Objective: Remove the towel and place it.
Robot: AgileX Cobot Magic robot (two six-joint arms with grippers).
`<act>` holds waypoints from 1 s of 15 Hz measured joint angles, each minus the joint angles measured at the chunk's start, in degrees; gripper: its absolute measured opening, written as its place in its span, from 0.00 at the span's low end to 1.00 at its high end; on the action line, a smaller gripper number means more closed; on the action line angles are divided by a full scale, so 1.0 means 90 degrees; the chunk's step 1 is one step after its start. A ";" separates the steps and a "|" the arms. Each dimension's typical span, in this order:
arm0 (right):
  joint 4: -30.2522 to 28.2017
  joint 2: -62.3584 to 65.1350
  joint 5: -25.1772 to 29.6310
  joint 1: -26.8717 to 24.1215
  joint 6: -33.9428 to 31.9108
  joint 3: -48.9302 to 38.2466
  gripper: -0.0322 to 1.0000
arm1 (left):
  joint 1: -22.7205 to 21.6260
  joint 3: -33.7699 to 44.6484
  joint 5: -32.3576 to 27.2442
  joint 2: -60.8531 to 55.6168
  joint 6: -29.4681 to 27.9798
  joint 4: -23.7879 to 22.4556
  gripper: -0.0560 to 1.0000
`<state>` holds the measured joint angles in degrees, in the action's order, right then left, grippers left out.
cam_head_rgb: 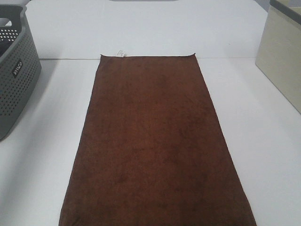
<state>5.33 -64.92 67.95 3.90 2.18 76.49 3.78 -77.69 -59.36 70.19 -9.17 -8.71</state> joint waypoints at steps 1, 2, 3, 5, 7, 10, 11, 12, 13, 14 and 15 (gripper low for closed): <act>0.0000 0.0751 -0.0013 0.0000 -0.0006 -0.0586 0.76 | 0.0000 0.0516 0.0025 -0.0751 -0.0064 0.0000 0.84; 0.0000 0.1464 -0.0013 0.0000 -0.0006 -0.1114 0.76 | 0.0000 0.0961 0.0032 -0.1407 -0.0089 -0.0051 0.84; 0.0000 0.2056 -0.0013 0.0000 -0.0006 -0.1534 0.76 | 0.0000 0.1337 0.0006 -0.2024 -0.0102 -0.0178 0.84; 0.0000 0.3215 -0.0013 0.0000 -0.0006 -0.2101 0.76 | 0.0000 0.2005 -0.0159 -0.3196 -0.0102 -0.0433 0.84; 0.0000 0.4151 -0.0006 0.0000 -0.0006 -0.2578 0.76 | 0.0000 0.2623 -0.0223 -0.4221 -0.0102 -0.0541 0.84; 0.0000 0.5316 0.0032 0.0000 -0.0006 -0.3189 0.76 | 0.0000 0.3508 -0.0286 -0.5583 0.0064 -0.0560 0.84; 0.0000 0.5628 0.0051 0.0000 -0.0006 -0.3374 0.76 | 0.0000 0.3801 -0.0325 -0.6035 0.0070 -0.0560 0.84; 0.0000 0.5870 0.0070 0.0000 -0.0006 -0.3527 0.76 | 0.0000 0.4049 -0.0382 -0.6417 0.0089 -0.0541 0.84; 0.0000 0.6073 0.0076 0.0000 -0.0006 -0.3654 0.76 | 0.0000 0.4240 -0.0516 -0.6812 0.0089 -0.0516 0.84; 0.0000 0.6360 0.0083 0.0000 -0.0006 -0.3845 0.76 | 0.0000 0.4469 -0.0681 -0.7321 0.0153 -0.0452 0.84; 0.0000 0.6513 0.0083 0.0000 -0.0006 -0.4004 0.76 | 0.0000 0.4571 -0.0764 -0.7608 0.0204 -0.0331 0.84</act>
<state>5.33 -6.30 68.70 3.90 2.12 40.45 3.78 -36.55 -66.23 1.72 -7.33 -11.69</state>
